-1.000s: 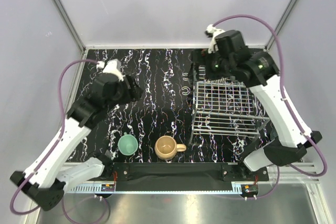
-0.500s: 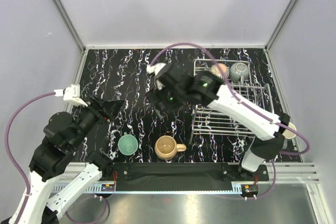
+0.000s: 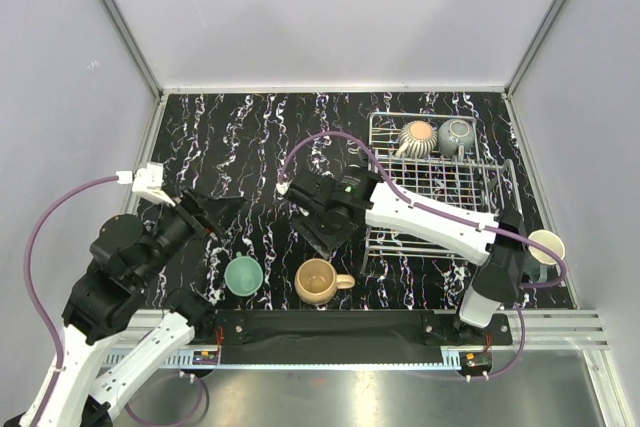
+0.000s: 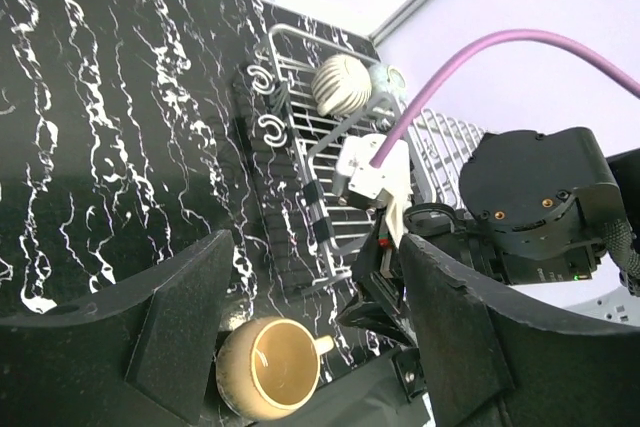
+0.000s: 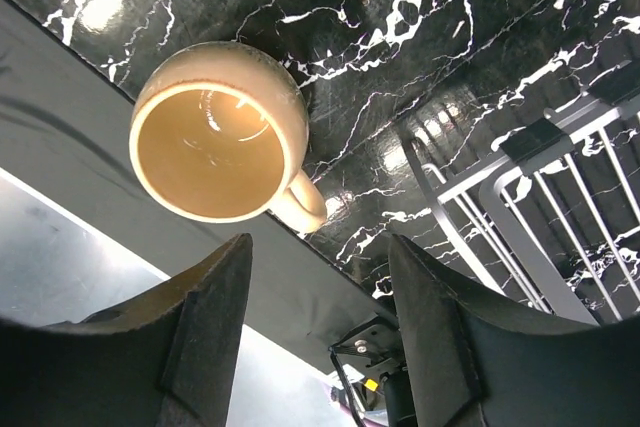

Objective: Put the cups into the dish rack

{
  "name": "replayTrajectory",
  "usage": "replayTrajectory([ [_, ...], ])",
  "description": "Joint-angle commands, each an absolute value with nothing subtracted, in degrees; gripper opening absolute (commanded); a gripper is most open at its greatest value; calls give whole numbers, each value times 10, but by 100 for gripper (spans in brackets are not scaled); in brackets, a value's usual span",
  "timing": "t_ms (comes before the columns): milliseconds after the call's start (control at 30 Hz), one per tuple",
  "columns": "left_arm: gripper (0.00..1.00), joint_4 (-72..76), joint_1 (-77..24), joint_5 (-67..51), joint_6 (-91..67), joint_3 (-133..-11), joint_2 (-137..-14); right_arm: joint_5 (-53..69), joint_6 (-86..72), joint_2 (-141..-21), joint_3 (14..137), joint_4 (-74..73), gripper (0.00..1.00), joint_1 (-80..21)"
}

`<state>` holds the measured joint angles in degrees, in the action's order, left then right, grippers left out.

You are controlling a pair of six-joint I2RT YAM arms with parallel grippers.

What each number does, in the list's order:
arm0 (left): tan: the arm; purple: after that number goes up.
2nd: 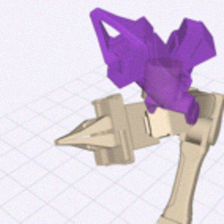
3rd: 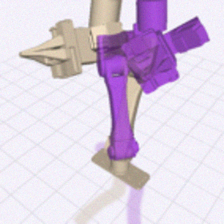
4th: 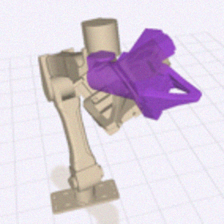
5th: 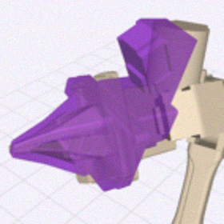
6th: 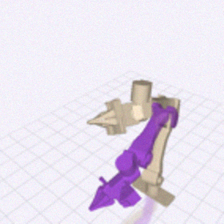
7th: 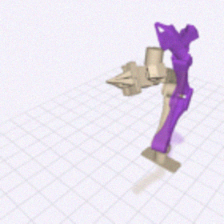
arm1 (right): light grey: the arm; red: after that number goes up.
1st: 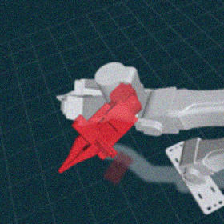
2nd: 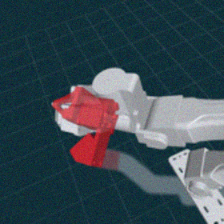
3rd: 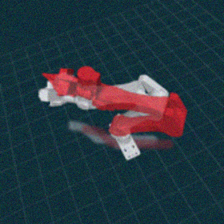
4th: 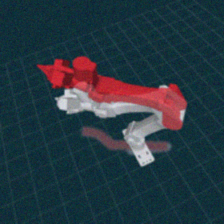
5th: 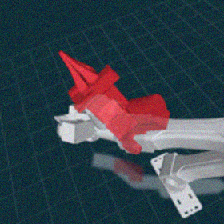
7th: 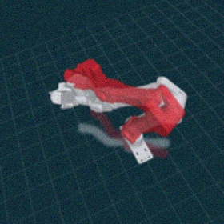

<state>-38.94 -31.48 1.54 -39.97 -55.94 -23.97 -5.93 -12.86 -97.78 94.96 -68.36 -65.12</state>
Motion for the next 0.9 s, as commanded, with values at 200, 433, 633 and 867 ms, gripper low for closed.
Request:
replayTrajectory([
  [200,72,-347,-313,-33,-401,-542,-236,-39,-98,-1052,952,-641,62,-658],
  [433,72,-351,-313,-40,-397,-543,-235,-69,-72,-1101,961,-642,59,-664],
  [633,72,-352,-314,-44,-395,-545,-236,-39,-66,-1113,936,-619,56,-669],
  [867,72,-355,-313,-44,-394,-547,-239,-15,-70,-1137,914,-583,51,-673],
])
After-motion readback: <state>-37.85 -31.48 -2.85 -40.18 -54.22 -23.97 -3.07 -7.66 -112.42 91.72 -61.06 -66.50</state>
